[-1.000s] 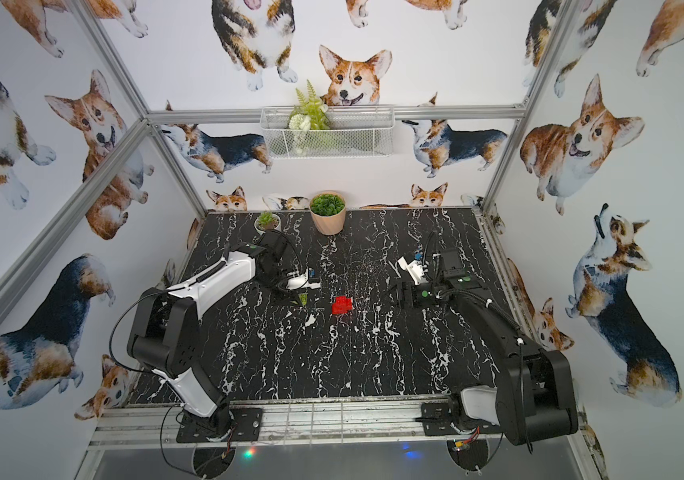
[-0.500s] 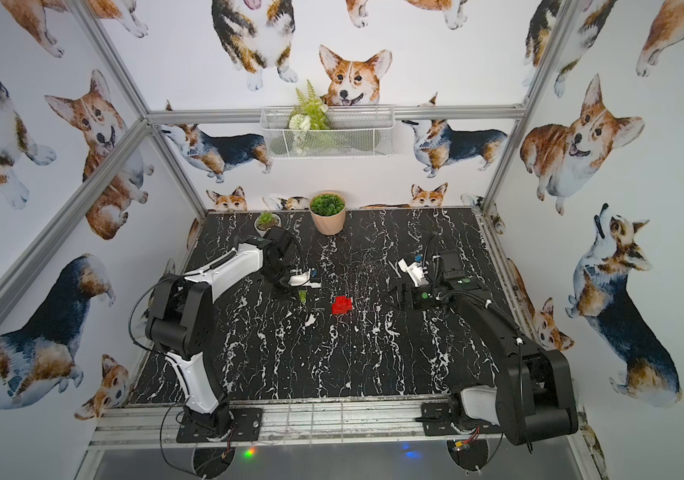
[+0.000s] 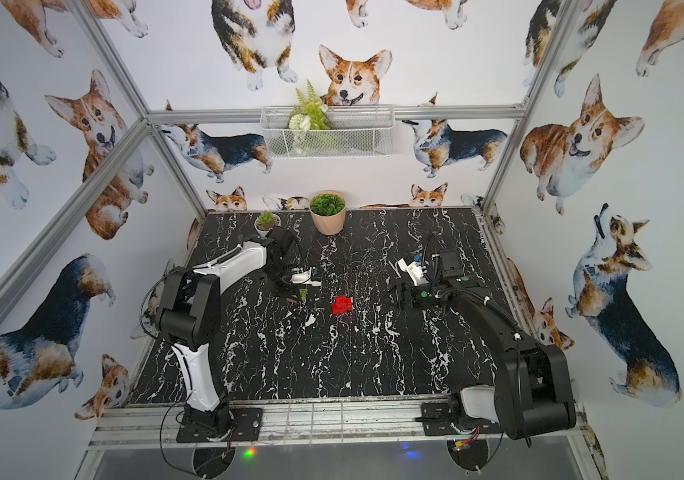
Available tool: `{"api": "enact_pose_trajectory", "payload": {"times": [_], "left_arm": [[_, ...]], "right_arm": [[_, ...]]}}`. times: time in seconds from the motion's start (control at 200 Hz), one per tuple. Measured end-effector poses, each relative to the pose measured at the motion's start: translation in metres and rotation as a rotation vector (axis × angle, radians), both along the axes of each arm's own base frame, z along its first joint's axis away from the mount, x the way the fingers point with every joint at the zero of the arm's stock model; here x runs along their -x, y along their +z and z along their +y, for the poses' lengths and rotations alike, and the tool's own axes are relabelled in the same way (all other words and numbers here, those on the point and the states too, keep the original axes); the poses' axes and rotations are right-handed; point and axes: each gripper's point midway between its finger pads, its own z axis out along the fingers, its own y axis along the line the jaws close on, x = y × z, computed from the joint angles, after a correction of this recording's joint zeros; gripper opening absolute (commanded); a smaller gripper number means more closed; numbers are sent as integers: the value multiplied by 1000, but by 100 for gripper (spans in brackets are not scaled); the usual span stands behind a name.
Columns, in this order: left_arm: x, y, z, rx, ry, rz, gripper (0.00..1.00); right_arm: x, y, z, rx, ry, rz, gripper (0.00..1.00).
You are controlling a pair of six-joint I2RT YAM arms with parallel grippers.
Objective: Assemble the letter s with lego
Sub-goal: Assemble the lego brick with the lego brick.
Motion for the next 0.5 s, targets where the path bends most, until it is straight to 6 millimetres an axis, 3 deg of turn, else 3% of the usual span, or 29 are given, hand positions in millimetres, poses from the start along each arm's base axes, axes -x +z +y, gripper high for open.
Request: {"api": "enact_pose_trajectory", "payload": {"times": [0.501], "left_arm": [[-7, -9, 0, -9, -6, -10, 15]], "right_arm": [[0, 0, 0, 1, 1, 1, 79]]}}
